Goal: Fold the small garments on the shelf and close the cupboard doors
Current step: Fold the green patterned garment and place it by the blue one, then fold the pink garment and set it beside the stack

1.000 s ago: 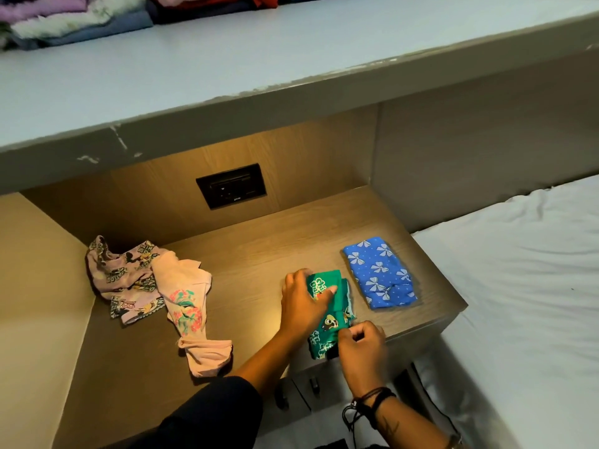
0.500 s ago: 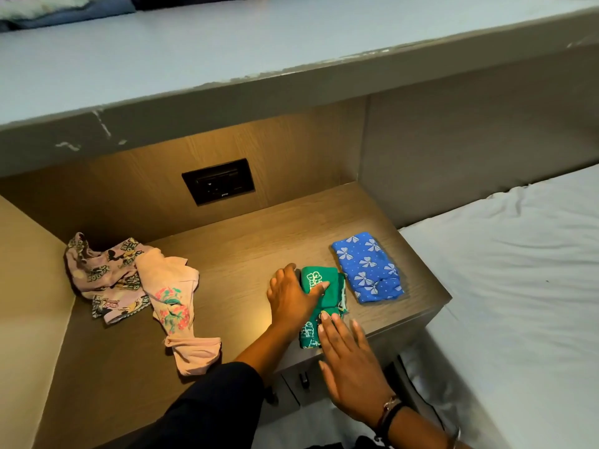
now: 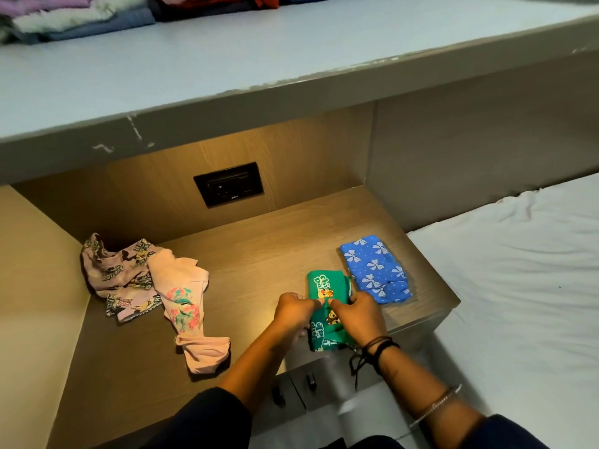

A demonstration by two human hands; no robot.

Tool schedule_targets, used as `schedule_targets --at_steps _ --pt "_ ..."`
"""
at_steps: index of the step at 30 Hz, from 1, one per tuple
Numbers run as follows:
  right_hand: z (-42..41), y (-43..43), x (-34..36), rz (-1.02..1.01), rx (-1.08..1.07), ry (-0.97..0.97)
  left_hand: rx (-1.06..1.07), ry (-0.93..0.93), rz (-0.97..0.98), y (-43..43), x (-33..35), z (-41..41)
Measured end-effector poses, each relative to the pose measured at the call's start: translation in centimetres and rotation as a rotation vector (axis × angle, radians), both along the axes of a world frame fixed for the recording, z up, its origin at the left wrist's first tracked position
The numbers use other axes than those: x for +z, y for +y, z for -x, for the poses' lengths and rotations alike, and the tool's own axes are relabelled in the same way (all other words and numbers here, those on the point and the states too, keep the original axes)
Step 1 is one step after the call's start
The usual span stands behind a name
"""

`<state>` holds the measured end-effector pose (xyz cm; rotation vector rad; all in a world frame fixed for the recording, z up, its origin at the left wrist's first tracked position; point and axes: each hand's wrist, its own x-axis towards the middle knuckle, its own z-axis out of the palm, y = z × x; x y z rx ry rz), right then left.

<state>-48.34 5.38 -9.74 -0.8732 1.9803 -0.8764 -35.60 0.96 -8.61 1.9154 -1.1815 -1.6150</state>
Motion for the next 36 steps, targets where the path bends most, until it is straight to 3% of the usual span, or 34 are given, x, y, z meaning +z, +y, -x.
schedule_targets --at_steps 6,13,19,23,27,29,34,36 --pt "-1.0 -0.8 1.0 0.024 -0.221 -0.501 0.101 0.434 -0.156 0.3 2.4 -0.9" --pt "0.3 -0.6 5.5 0.279 -0.174 -0.715 0.195 0.803 0.011 0.6 3.5 0.9" --pt "6.0 -2.4 7.4 0.433 -0.153 -0.333 0.24 0.836 0.036 -0.4 5.0 7.8" --pt "10.2 -5.4 5.4 0.289 -0.061 -0.11 0.099 0.582 -0.093 -2.1 3.9 10.6" --pt "11.7 -4.9 3.0 0.229 0.084 0.295 -0.005 0.273 -0.003 -2.3 1.8 11.8" --pt "11.7 -4.1 2.1 0.252 0.143 0.485 0.031 0.228 0.034 -2.4 1.1 12.0" --pt "11.7 -3.6 -0.7 0.297 0.377 0.735 0.074 0.184 0.074 -2.8 0.4 11.9" --pt "12.1 -3.8 -1.4 0.218 0.46 0.741 0.066 0.185 0.08 -2.6 0.7 11.8"
